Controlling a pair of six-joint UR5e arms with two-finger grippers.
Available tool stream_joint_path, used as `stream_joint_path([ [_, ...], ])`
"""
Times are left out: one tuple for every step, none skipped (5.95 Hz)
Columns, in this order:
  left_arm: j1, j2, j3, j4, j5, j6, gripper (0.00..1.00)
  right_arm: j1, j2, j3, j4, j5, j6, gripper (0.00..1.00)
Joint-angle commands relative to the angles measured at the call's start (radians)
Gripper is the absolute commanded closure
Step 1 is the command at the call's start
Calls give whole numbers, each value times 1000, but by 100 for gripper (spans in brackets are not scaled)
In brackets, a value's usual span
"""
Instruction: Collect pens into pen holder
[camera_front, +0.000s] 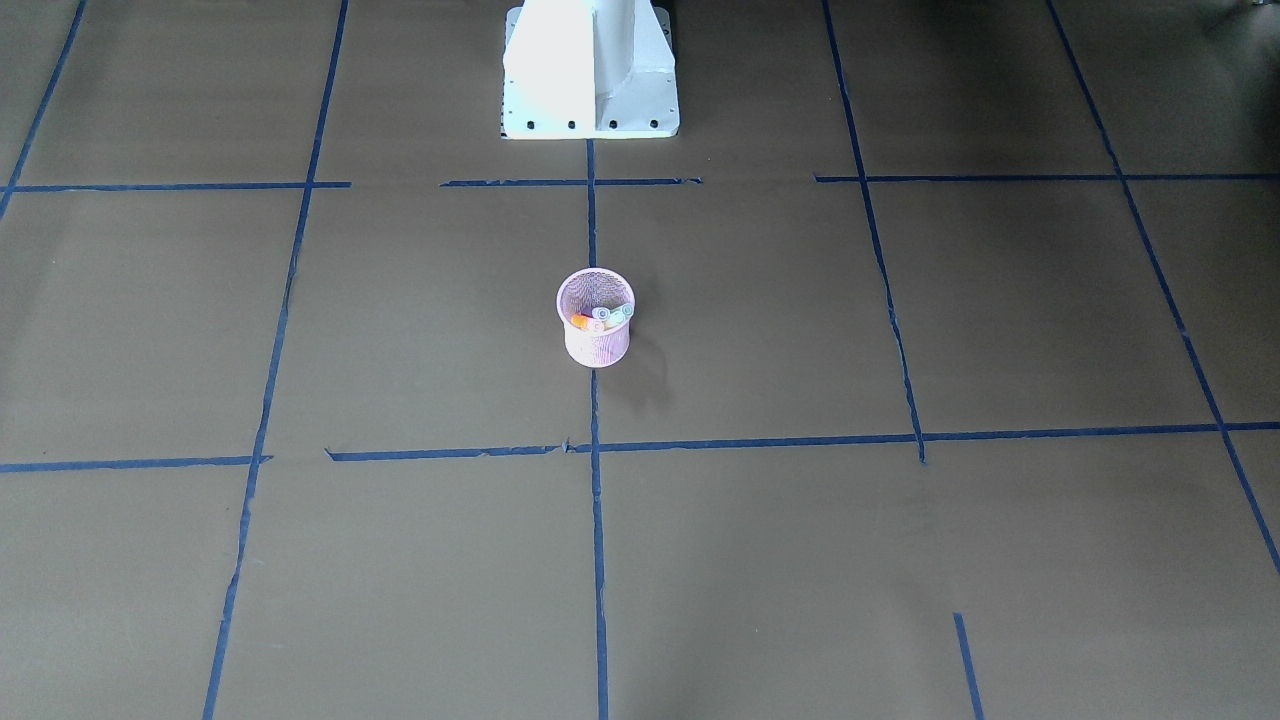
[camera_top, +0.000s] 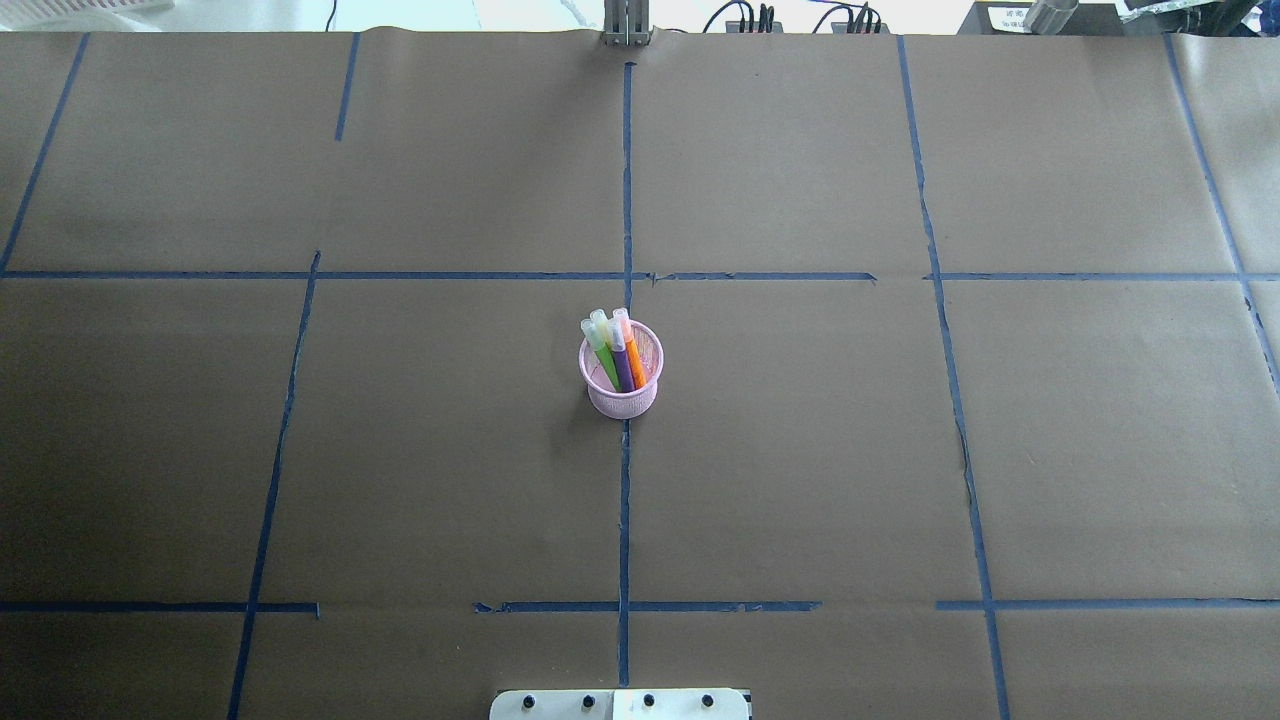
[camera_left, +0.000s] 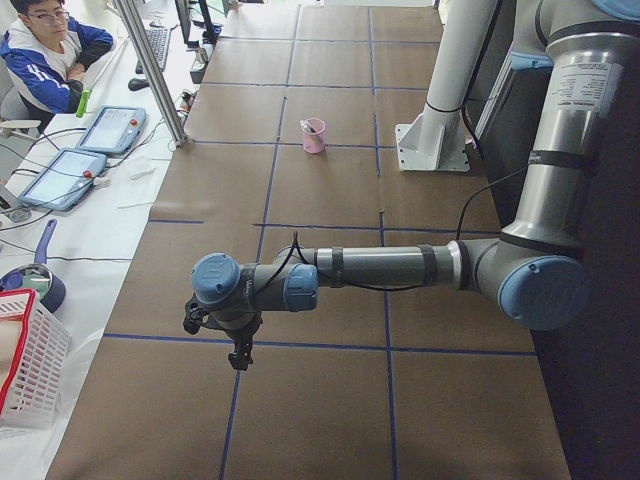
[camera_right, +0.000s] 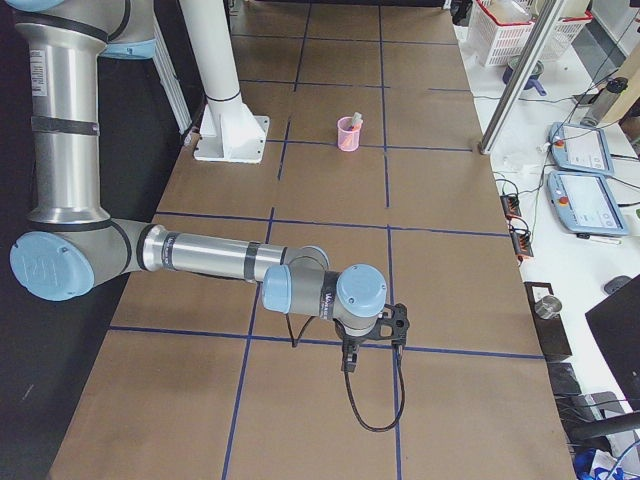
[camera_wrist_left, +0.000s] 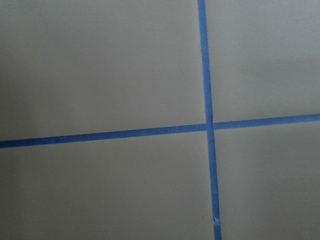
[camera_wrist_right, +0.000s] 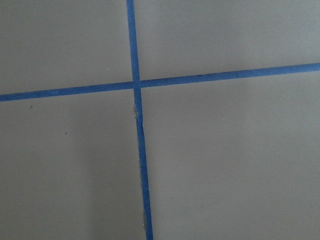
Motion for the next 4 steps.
stream_joint_path([
  [0, 26, -71, 73, 6, 2, 0, 0, -1, 0, 2, 24, 8, 0],
  [-1, 40, -69, 73, 5, 5, 0, 0, 2, 2, -2, 24, 8, 0],
  [-1, 42, -62, 73, 3, 7, 0, 0, 2, 0, -2, 24, 8, 0],
  [-1, 42, -61, 73, 3, 7, 0, 0, 2, 0, -2, 24, 8, 0],
])
